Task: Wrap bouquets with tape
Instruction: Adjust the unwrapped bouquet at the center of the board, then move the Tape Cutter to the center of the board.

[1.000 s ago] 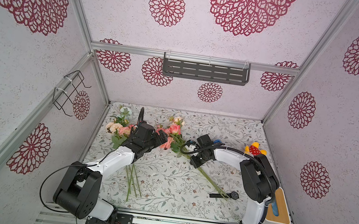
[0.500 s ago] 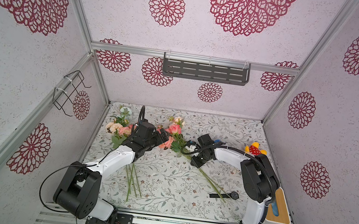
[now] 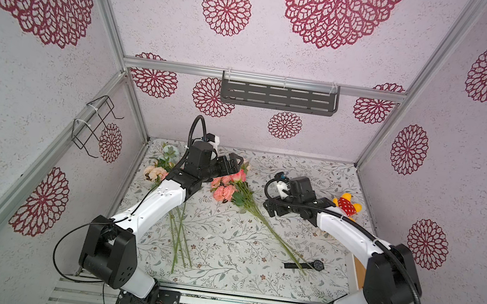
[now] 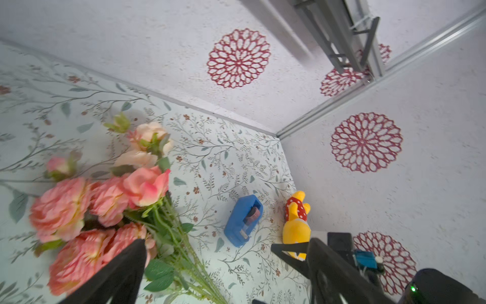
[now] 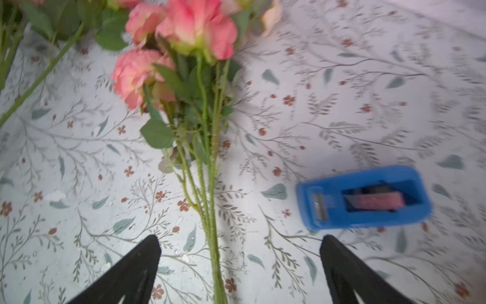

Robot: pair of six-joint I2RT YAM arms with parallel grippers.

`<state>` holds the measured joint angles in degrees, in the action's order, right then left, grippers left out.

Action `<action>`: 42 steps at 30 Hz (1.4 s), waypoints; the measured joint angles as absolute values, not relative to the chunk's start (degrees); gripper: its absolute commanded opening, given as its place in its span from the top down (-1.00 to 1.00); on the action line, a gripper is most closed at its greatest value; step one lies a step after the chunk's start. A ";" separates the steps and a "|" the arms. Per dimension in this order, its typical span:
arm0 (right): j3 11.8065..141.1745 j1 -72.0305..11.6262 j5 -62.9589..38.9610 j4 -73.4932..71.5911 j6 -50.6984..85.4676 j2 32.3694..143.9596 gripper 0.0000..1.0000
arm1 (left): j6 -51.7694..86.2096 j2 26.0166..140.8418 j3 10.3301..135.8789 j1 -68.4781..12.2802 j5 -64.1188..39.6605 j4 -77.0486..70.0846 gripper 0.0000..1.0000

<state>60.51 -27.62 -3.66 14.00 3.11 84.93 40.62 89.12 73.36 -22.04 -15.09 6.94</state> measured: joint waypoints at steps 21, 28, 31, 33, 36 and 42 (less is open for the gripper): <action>66.22 -6.02 -10.28 10.50 17.63 102.30 0.15 | 23.59 131.20 115.02 -33.95 -29.23 32.53 -0.41; 71.40 -5.67 -11.42 10.11 17.56 108.57 0.21 | 24.58 132.84 116.31 -35.51 -26.55 32.40 -0.08; 72.73 -5.61 -11.46 10.13 17.45 109.97 0.24 | 25.08 133.62 117.30 -36.21 -25.76 31.33 -0.04; 73.76 -5.56 -12.53 10.02 17.15 110.93 0.28 | 25.34 134.41 117.64 -36.47 -25.78 30.44 -0.05; 74.17 -5.58 -13.87 9.61 16.56 111.48 0.34 | 25.58 136.49 118.96 -36.62 -26.35 29.76 -0.07; 73.17 -5.80 -16.34 8.47 15.22 111.53 0.49 | 25.45 138.87 119.52 -36.71 -26.92 29.91 -0.04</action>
